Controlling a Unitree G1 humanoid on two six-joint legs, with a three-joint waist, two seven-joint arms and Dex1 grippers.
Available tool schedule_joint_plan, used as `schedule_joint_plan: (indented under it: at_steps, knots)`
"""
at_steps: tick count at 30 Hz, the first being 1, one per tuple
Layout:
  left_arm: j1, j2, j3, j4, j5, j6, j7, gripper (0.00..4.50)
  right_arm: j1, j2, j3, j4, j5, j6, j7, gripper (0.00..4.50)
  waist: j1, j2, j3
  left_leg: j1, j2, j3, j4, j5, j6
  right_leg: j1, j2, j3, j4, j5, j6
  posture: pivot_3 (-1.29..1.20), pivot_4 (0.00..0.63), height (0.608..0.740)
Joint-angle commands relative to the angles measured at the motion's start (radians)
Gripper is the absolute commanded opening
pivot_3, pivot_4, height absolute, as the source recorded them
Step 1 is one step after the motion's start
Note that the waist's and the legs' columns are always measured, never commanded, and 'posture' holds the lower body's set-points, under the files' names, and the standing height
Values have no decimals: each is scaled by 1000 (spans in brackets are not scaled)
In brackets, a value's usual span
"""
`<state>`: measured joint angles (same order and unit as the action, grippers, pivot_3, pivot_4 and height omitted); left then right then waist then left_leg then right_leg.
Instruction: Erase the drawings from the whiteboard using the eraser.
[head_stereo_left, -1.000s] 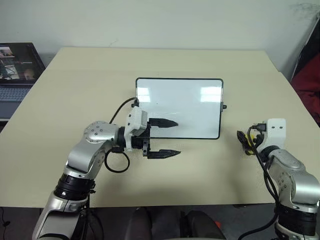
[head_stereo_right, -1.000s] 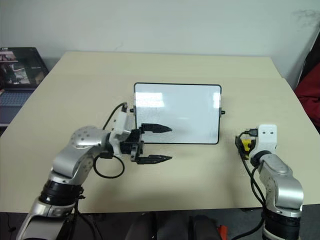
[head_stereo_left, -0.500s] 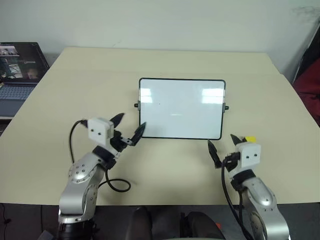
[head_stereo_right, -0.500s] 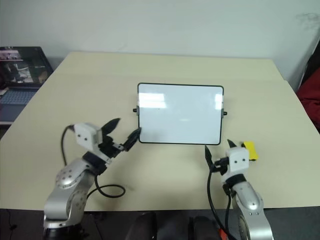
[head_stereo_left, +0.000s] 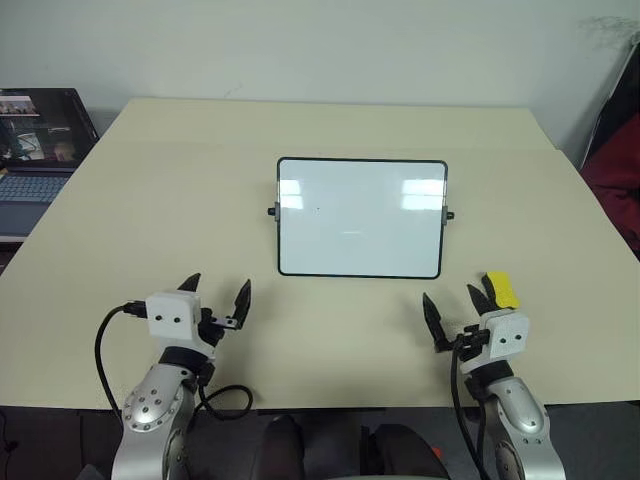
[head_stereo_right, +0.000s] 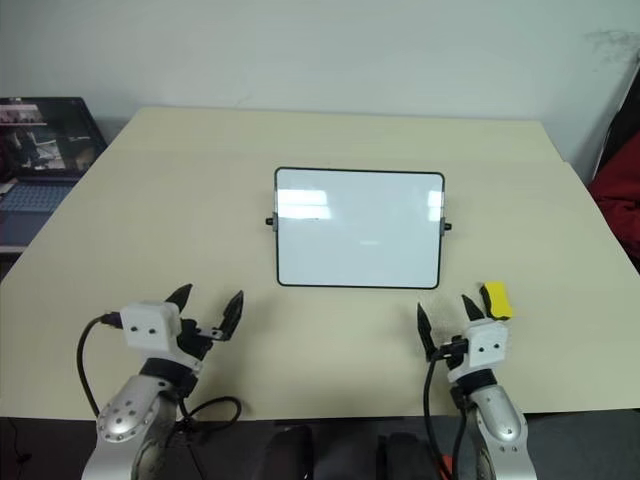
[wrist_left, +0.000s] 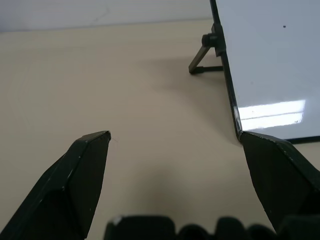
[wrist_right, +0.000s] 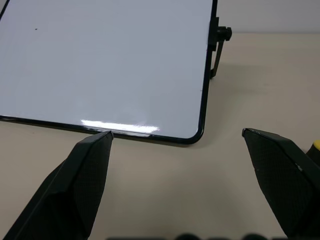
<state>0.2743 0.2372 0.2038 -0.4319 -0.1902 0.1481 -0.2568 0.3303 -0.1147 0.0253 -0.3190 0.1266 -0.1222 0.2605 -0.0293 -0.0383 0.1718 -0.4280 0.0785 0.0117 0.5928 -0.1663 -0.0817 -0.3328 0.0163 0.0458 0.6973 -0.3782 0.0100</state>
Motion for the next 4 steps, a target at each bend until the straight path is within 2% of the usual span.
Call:
schedule_joint_plan:
  at_steps: [1,4]
  knots:
    - [28,8,-2,-37,23,-33,0,4500,34,-16,2,-70,-5,-14,3,4486,0,0,0,0,0,0,0,0,0,0,0,0,0,0,0,0,150,740]
    - [2,12,-10,-15,16,-32,-8,4500,23,-30,-4,-81,-2,11,3,4486,0,0,0,0,0,0,0,0,0,0,0,0,0,0,0,0,150,740]
